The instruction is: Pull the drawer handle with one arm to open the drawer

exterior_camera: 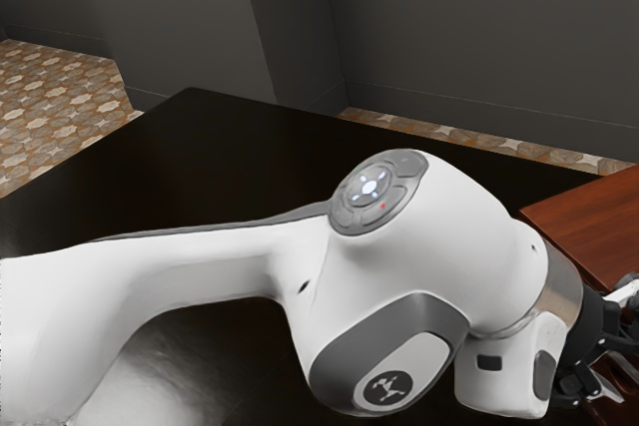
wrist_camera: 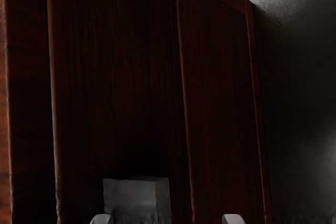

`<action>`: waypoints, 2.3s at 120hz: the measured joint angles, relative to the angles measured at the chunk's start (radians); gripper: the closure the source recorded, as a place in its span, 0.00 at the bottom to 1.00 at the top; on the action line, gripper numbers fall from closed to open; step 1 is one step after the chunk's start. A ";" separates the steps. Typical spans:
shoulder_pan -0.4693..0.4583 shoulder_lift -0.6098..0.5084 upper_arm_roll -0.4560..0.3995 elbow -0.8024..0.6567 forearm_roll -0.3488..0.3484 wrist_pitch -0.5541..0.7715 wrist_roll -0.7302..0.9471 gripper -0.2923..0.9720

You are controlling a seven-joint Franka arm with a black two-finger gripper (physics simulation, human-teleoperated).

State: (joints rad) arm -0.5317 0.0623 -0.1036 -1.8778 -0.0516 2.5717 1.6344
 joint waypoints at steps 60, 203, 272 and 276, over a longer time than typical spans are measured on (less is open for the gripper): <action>0.010 0.008 0.035 0.004 0.007 -0.002 0.005 0.60; 0.019 -0.144 0.049 -0.161 -0.004 -0.021 0.009 0.77; 0.019 -0.281 0.070 -0.287 -0.002 -0.047 0.015 0.77; 0.019 -0.287 0.072 -0.291 -0.002 -0.050 0.016 0.77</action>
State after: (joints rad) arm -0.5125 -0.2250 -0.0316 -2.1689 -0.0540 2.5219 1.6507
